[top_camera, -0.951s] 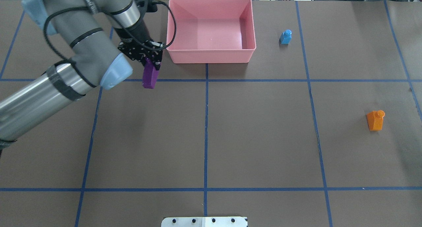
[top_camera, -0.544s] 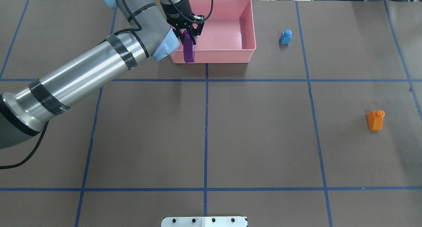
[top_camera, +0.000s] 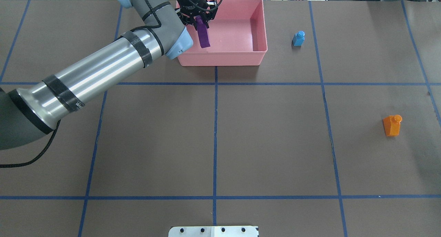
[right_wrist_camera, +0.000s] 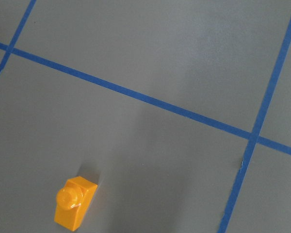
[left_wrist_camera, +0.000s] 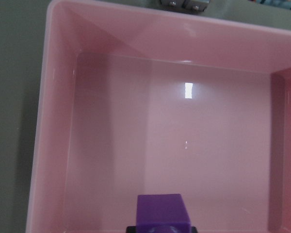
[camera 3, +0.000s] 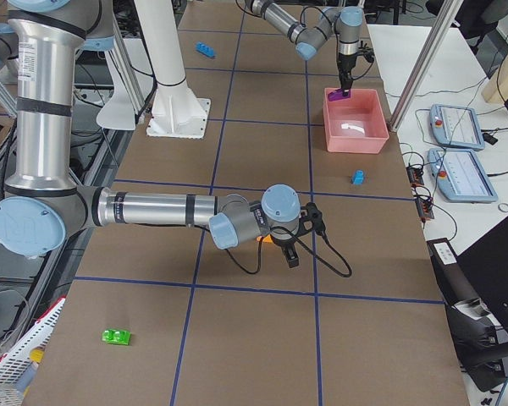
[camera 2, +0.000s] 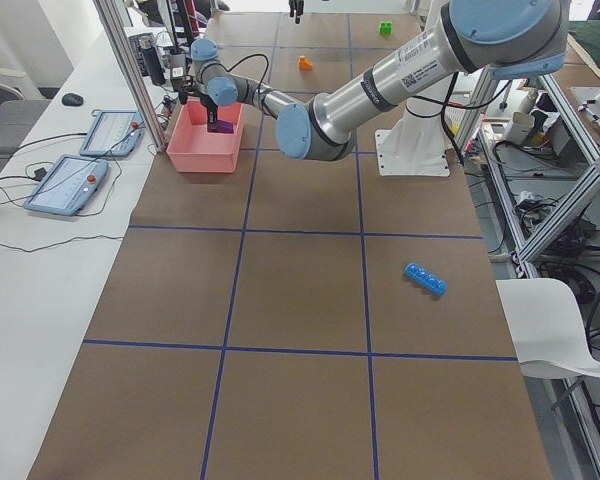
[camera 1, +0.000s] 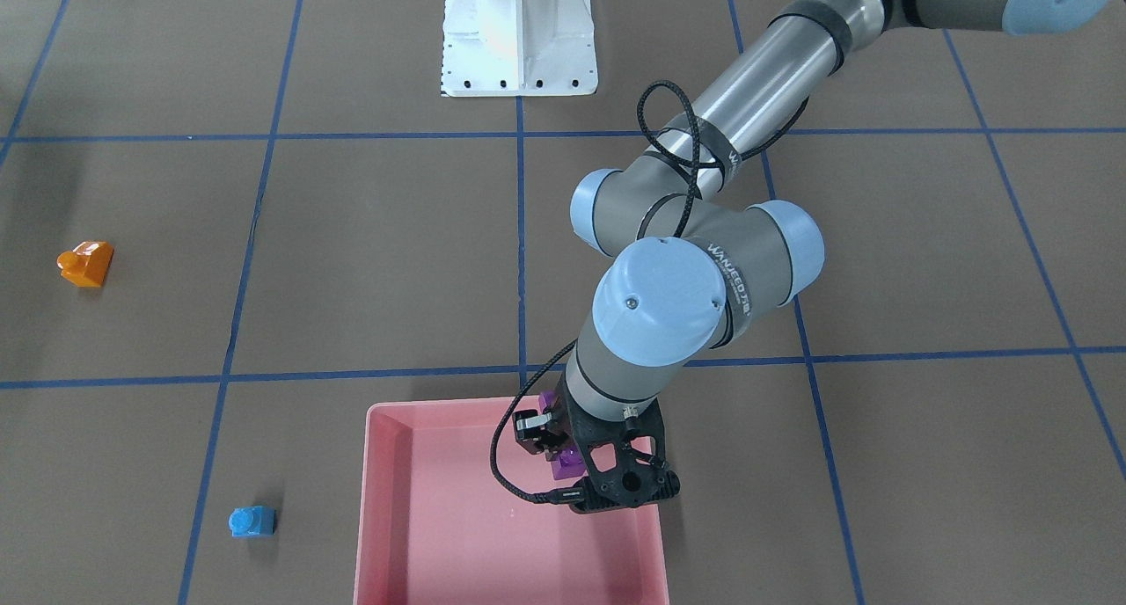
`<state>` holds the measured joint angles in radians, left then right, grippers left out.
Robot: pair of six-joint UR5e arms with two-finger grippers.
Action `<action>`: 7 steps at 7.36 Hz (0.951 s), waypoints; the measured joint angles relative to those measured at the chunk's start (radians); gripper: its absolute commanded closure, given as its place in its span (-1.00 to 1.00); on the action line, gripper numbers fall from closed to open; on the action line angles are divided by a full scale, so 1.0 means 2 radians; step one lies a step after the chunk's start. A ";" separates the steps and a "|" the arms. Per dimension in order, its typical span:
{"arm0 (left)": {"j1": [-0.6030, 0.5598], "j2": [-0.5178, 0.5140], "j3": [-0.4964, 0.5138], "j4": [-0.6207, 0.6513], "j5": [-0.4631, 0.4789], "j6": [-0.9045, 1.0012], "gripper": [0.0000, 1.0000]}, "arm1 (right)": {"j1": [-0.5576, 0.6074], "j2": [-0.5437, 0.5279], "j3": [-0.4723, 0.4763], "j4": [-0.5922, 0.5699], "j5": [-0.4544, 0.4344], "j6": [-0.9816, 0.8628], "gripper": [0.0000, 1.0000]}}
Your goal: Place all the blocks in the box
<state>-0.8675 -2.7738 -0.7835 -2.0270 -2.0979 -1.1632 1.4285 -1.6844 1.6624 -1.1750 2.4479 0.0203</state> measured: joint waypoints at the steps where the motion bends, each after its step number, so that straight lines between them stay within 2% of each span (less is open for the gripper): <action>1: 0.000 -0.001 0.011 -0.022 0.013 -0.008 -0.64 | -0.003 0.000 0.000 0.000 0.000 0.001 -1.00; 2: 0.000 -0.002 0.022 -0.043 0.022 -0.013 -0.91 | -0.008 0.002 0.000 0.000 -0.001 0.006 -1.00; 5: -0.001 -0.007 0.023 -0.055 0.026 -0.033 -0.91 | -0.051 0.019 -0.001 0.001 -0.010 0.087 -1.00; 7: -0.001 -0.007 0.006 -0.036 0.025 -0.042 -0.91 | -0.108 0.028 -0.002 0.001 -0.039 0.168 -1.00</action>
<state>-0.8703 -2.7883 -0.7708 -2.0997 -2.0472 -1.2470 1.2125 -1.6279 1.6579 -1.1735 2.3697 0.3561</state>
